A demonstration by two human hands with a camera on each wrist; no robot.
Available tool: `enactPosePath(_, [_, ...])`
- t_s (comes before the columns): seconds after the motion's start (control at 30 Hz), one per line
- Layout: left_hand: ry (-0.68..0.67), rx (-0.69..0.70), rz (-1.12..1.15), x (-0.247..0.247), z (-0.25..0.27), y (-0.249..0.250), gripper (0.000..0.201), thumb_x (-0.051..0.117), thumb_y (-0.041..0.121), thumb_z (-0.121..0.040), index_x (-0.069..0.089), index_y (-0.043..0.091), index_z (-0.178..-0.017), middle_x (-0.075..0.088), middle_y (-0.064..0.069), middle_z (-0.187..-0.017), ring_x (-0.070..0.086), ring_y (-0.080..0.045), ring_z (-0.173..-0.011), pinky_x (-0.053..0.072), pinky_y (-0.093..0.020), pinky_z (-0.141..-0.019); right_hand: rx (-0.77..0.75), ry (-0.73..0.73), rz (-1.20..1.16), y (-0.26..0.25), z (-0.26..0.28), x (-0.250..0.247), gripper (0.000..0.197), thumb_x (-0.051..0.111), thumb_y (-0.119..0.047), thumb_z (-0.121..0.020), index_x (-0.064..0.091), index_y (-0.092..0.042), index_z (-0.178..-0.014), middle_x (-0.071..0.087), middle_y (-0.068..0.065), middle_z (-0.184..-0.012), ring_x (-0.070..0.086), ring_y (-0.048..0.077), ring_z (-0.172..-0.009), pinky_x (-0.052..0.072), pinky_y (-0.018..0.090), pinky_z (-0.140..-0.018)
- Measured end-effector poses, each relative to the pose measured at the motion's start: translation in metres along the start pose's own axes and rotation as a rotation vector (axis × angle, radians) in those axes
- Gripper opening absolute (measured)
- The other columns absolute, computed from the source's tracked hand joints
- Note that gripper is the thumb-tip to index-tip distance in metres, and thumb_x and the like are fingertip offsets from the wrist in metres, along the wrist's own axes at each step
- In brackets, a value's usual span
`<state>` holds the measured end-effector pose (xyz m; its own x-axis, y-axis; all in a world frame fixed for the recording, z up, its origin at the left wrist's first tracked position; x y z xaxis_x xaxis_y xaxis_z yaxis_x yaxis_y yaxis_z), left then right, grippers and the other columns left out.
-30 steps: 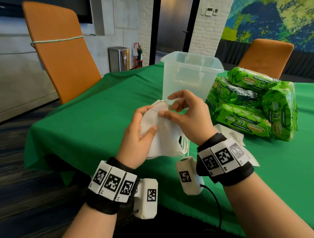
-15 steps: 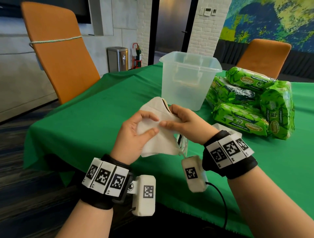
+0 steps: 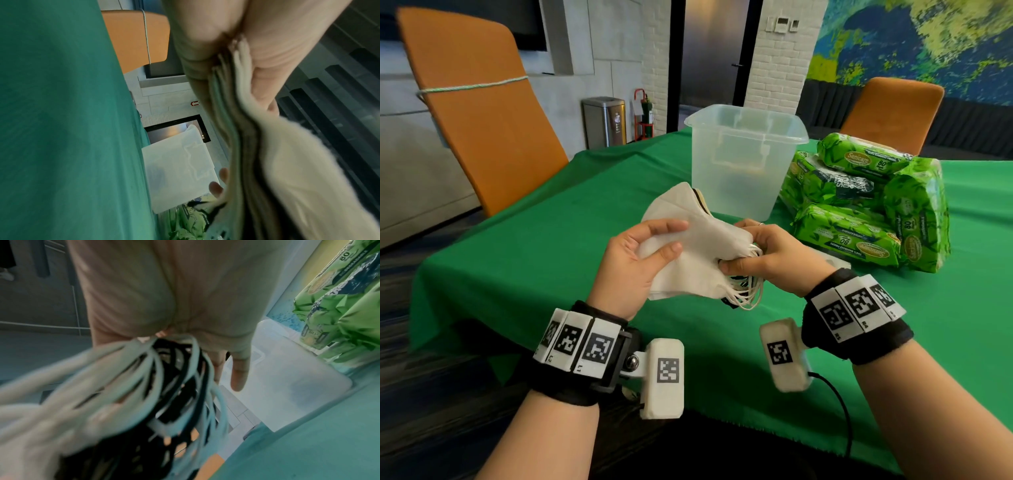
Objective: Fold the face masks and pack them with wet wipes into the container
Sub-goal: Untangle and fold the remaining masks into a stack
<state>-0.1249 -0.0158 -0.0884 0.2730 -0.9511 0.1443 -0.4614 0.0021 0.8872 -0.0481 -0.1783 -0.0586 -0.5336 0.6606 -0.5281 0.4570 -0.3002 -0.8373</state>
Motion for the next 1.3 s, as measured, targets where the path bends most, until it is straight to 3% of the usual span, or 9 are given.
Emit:
enactPosePath(0.1, [0.002,0.006,-0.027,0.0,-0.002,0.002,0.028,0.073,0.015,-0.069,0.074,0.041,-0.08,0.072,0.016,-0.09,0.063,-0.006,-0.093,0.051,-0.029,-0.091,0.02,0.013,-0.095,0.006,0.003,-0.001,0.025,0.073,0.005,-0.069,0.066,-0.006,-0.09,0.066,0.003,-0.08,0.061,0.007,-0.07,0.052,0.023,-0.071])
enactPosePath(0.27, [0.027,0.028,-0.116,-0.004,-0.007,0.002,0.042,0.069,0.001,-0.077,0.073,0.042,-0.08,0.071,0.02,-0.089,0.063,-0.002,-0.092,0.048,-0.031,-0.093,0.1,0.154,-0.071,0.016,0.007,-0.018,0.014,0.071,0.005,-0.071,0.063,-0.005,-0.073,0.061,0.009,-0.069,0.054,0.019,-0.067,0.044,0.029,-0.067])
enactPosePath(0.4, [0.038,0.041,-0.159,0.0,-0.008,0.002,0.032,0.067,0.002,-0.081,0.069,0.033,-0.09,0.069,0.023,-0.093,0.06,0.002,-0.095,0.045,-0.029,-0.096,0.069,0.149,-0.005,0.008,0.005,-0.017,0.014,0.071,0.005,-0.071,0.064,-0.007,-0.07,0.061,0.007,-0.067,0.053,0.013,-0.062,0.043,0.023,-0.061])
enactPosePath(0.53, [-0.014,0.064,-0.198,0.005,-0.007,0.004,0.032,0.071,0.02,-0.071,0.069,0.043,-0.092,0.065,-0.002,-0.111,0.059,-0.008,-0.102,0.045,-0.031,-0.098,0.09,0.133,0.042,0.011,0.006,-0.022,0.01,0.07,0.005,-0.071,0.066,0.0,-0.078,0.063,0.012,-0.073,0.054,0.018,-0.066,0.045,0.029,-0.066])
enactPosePath(0.6, [-0.019,0.076,-0.222,0.006,-0.009,0.005,0.031,0.07,0.02,-0.07,0.067,0.039,-0.094,0.063,-0.008,-0.113,0.058,-0.007,-0.102,0.043,-0.03,-0.1,0.105,0.158,0.014,0.013,0.009,-0.027,0.009,0.07,0.004,-0.072,0.065,-0.002,-0.074,0.062,0.013,-0.072,0.052,0.019,-0.066,0.042,0.028,-0.065])
enactPosePath(0.8, [-0.076,0.112,-0.263,0.013,-0.009,0.006,0.033,0.067,0.02,-0.071,0.062,0.039,-0.097,0.059,0.006,-0.11,0.052,0.005,-0.102,0.036,-0.008,-0.093,0.096,0.135,0.057,0.014,0.014,-0.026,0.011,0.069,0.006,-0.071,0.066,0.009,-0.082,0.063,0.014,-0.074,0.053,0.018,-0.067,0.044,0.031,-0.067])
enactPosePath(1.03, [-0.044,0.123,-0.265,0.015,-0.007,0.006,0.033,0.069,0.021,-0.07,0.066,0.047,-0.091,0.062,0.03,-0.099,0.05,-0.005,-0.112,0.034,-0.016,-0.101,0.076,0.122,0.074,0.011,0.016,-0.026,0.015,0.069,0.005,-0.072,0.067,0.008,-0.087,0.065,0.015,-0.076,0.055,0.015,-0.067,0.046,0.027,-0.065])
enactPosePath(1.17, [-0.1,0.14,-0.283,0.018,-0.007,0.013,0.033,0.072,0.014,-0.073,0.061,0.036,-0.095,0.056,0.008,-0.108,0.05,0.011,-0.099,0.034,-0.004,-0.091,0.087,0.097,0.082,0.017,0.018,-0.022,0.015,0.07,0.004,-0.071,0.068,0.006,-0.086,0.065,0.013,-0.076,0.054,0.014,-0.068,0.046,0.029,-0.068])
enactPosePath(1.3, [-0.076,0.105,-0.261,0.017,-0.007,0.009,0.029,0.071,0.019,-0.07,0.063,0.038,-0.092,0.056,0.013,-0.102,0.052,0.001,-0.103,0.037,-0.009,-0.094,0.065,0.138,0.036,0.015,0.022,-0.027,0.007,0.07,0.003,-0.072,0.069,-0.002,-0.076,0.065,0.012,-0.072,0.055,0.015,-0.065,0.046,0.029,-0.066])
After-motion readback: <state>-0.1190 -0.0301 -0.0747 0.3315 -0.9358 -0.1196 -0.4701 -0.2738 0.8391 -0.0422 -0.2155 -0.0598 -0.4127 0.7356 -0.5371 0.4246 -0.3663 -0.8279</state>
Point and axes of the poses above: each hand's wrist, its own z-axis away from the middle knuckle, its own x-axis out of the palm, y = z × x, the point moved 4 cm from there along -z, towards the middle knuckle
